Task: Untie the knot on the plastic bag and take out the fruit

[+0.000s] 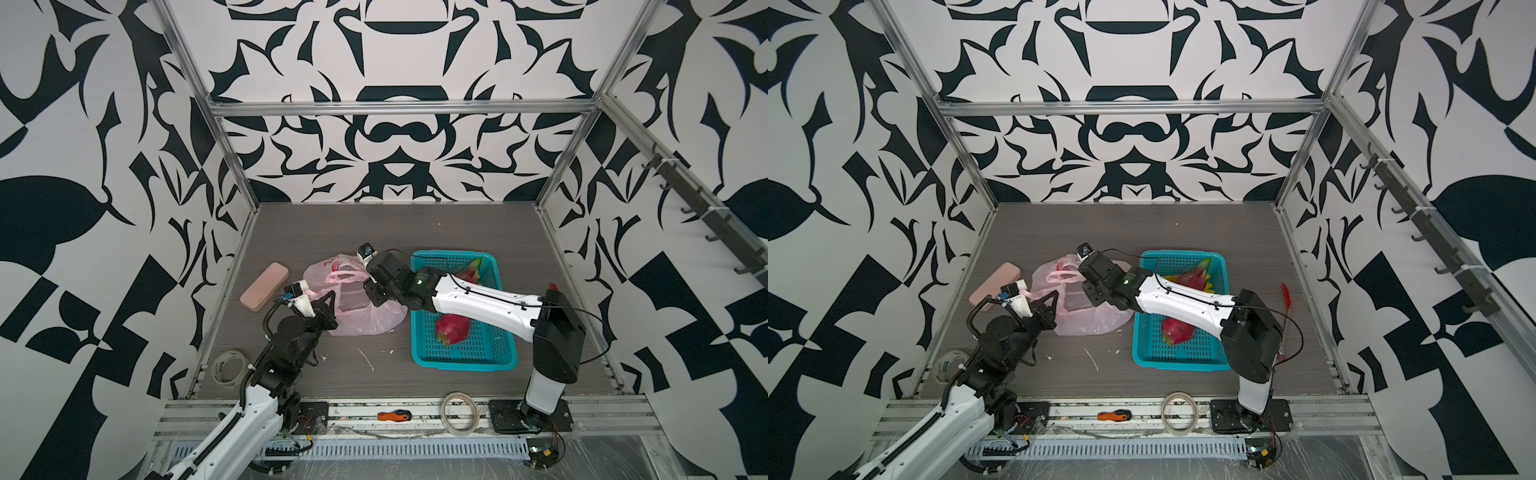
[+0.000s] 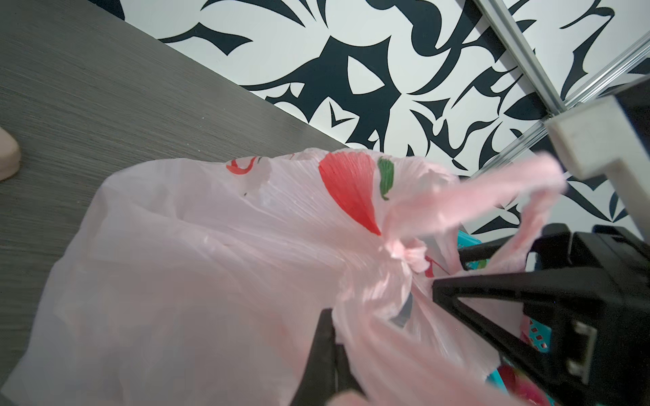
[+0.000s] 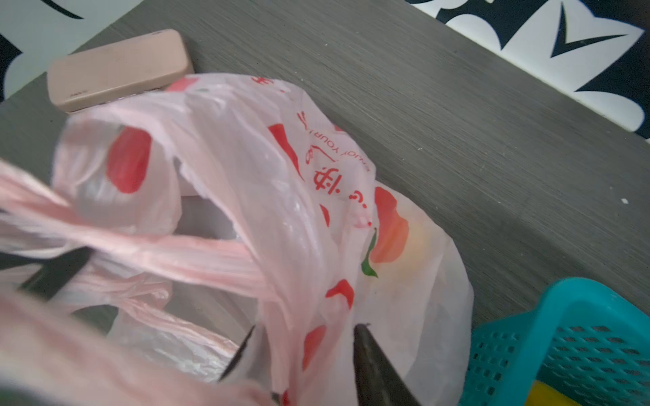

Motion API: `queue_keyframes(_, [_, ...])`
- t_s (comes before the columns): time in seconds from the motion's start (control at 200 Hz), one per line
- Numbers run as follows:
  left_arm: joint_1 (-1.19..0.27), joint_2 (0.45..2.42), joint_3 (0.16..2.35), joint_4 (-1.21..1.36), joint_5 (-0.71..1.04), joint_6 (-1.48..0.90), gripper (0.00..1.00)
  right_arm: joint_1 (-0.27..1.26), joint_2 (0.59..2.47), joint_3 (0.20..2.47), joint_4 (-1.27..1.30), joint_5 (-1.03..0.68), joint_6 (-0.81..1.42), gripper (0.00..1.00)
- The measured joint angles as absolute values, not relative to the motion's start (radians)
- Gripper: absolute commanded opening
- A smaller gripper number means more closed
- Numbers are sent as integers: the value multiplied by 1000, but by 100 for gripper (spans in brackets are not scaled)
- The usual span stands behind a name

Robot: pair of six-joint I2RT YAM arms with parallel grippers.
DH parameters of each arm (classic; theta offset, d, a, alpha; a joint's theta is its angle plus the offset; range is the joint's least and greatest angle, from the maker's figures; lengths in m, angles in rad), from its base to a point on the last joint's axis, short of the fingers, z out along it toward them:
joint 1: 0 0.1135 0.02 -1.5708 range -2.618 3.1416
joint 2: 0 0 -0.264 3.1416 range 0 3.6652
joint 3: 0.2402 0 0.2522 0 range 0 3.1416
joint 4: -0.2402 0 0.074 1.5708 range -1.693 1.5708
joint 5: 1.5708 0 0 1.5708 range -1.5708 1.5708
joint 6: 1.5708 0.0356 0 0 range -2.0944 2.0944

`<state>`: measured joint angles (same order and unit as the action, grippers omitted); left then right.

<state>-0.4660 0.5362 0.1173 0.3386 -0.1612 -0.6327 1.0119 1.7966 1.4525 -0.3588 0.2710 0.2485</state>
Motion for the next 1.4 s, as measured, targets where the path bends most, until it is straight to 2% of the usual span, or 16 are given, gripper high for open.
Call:
queue_keyframes(0.145, [-466,526,117,320,-161,-636,0,1019,1804,1439,-363,324,297,64])
queue_keyframes(0.605, [-466,570,117,325,-161,-636,0,1049,1890,1431,-398,387,403,67])
queue_keyframes(0.795, [-466,566,117,333,-161,-637,0,1103,1891,1431,-401,410,451,79])
queue_keyframes(0.88, [-466,557,117,332,-161,-638,0,1122,1892,1431,-404,425,477,89])
queue_keyframes(0.965, [-466,540,117,332,-161,-640,0,1135,1893,1431,-411,442,498,91])
queue_keyframes(1.135, [-466,495,117,315,-162,-645,0,1136,1900,1431,-440,506,548,90])
queue_keyframes(1.275, [-466,459,117,300,-169,-651,0,1129,1925,1438,-460,547,575,84])
queue_keyframes(1.4, [-466,443,117,282,-176,-654,0,1117,1963,1442,-463,559,584,70])
